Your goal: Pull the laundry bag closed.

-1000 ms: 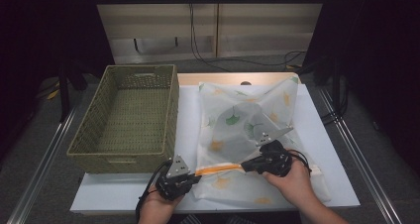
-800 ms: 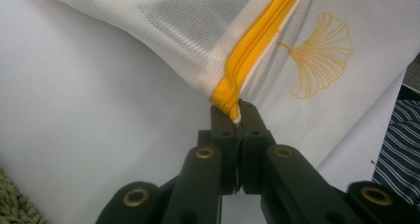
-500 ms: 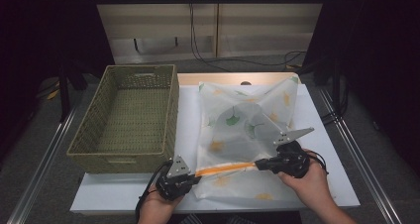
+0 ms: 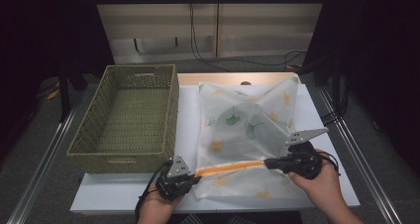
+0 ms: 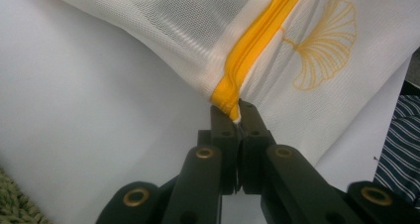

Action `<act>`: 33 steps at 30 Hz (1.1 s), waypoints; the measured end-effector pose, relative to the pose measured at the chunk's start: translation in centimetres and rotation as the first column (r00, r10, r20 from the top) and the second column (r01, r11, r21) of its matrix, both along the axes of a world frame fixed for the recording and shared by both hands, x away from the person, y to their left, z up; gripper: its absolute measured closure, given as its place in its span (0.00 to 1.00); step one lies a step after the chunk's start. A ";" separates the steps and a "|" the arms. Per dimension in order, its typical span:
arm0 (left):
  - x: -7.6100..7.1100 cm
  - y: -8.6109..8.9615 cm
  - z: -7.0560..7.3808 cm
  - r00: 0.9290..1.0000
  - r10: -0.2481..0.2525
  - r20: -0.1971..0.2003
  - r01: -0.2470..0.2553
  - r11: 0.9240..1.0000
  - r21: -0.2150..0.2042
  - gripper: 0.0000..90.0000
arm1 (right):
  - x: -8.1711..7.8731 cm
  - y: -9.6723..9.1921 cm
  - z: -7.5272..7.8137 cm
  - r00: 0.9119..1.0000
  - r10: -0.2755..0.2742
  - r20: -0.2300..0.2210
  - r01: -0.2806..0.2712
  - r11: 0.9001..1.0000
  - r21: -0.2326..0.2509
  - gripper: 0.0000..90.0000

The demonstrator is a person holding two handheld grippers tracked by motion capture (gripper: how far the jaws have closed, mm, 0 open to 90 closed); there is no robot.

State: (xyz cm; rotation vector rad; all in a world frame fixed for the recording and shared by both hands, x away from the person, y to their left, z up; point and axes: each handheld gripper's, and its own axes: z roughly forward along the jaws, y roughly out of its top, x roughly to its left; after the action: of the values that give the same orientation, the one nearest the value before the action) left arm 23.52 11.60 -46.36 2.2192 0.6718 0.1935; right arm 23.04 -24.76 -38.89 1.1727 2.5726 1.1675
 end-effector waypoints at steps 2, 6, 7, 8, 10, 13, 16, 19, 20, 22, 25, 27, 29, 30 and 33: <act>0.0 -0.1 0.0 1.000 -0.003 -0.001 0.003 1.000 0.007 0.98 | -0.2 -0.3 0.1 1.000 -0.004 0.001 0.004 1.000 -0.005 1.00; 0.0 -0.1 0.0 1.000 0.004 -0.001 -0.004 1.000 0.005 0.98 | -0.3 -0.8 0.0 1.000 -0.017 0.005 0.017 1.000 -0.019 1.00; 0.0 -0.1 -0.1 1.000 0.012 -0.003 -0.012 1.000 -0.003 0.98 | -0.4 -1.1 0.0 1.000 -0.018 0.003 0.018 1.000 -0.015 1.00; 0.1 0.1 0.0 1.000 0.002 -0.002 -0.002 1.000 0.009 0.98 | -0.4 -1.3 0.1 1.000 -0.025 0.004 0.025 1.000 -0.017 1.00; 0.2 0.2 0.0 1.000 0.001 -0.006 -0.001 1.000 0.007 0.98 | -0.5 -1.9 0.2 0.999 -0.031 0.010 0.032 0.999 -0.017 1.00; 0.2 0.1 0.1 1.000 -0.002 -0.006 0.002 1.000 0.013 0.98 | -0.8 -2.5 0.2 0.999 -0.052 0.014 0.052 0.998 -0.019 1.00; 0.2 0.0 0.1 1.000 -0.004 -0.006 0.004 1.000 0.011 0.98 | -0.9 -3.3 0.1 0.998 -0.066 0.018 0.067 0.998 -0.023 1.00; 0.2 0.1 0.0 1.000 0.004 -0.012 -0.004 1.000 -0.001 0.98 | -1.1 -4.2 0.1 0.996 -0.085 0.017 0.085 0.996 -0.029 1.00; 0.2 0.2 0.0 1.000 -0.004 -0.009 0.004 1.000 0.012 0.98 | -1.2 -4.5 0.1 0.995 -0.101 0.020 0.101 0.994 -0.034 1.00; 0.3 0.2 0.0 1.000 -0.004 -0.010 0.004 1.000 0.009 0.98 | -1.3 -5.3 0.1 0.992 -0.120 0.025 0.121 0.992 -0.038 1.00; 0.2 0.1 -0.1 1.000 0.011 -0.013 -0.011 1.000 -0.014 0.98 | -1.3 -6.2 0.1 0.988 -0.151 0.019 0.151 0.988 -0.043 1.00; 0.3 0.2 -0.1 1.000 0.002 -0.011 -0.002 1.000 0.009 0.98 | -1.1 -6.8 -0.1 0.987 -0.163 0.009 0.163 0.986 -0.040 1.00; 0.3 0.2 -0.1 1.000 0.007 -0.012 -0.007 1.000 0.009 0.98 | -1.0 -7.4 -0.3 0.984 -0.180 0.004 0.180 0.983 -0.045 1.00; 0.3 0.2 -0.1 1.000 0.008 -0.008 -0.008 1.000 0.001 0.98 | -1.1 -7.6 -0.4 0.981 -0.194 -0.001 0.194 0.980 -0.052 1.00; 0.3 0.3 0.0 1.000 0.010 -0.012 -0.010 1.000 0.009 0.98 | -1.0 -8.2 -0.7 0.978 -0.208 -0.019 0.207 0.976 -0.061 1.00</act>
State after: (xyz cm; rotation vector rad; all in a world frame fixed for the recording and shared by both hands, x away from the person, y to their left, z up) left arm 23.81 11.87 -46.39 2.2272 0.6905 0.1883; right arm 22.01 -32.95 -39.55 1.4109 2.4115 1.0316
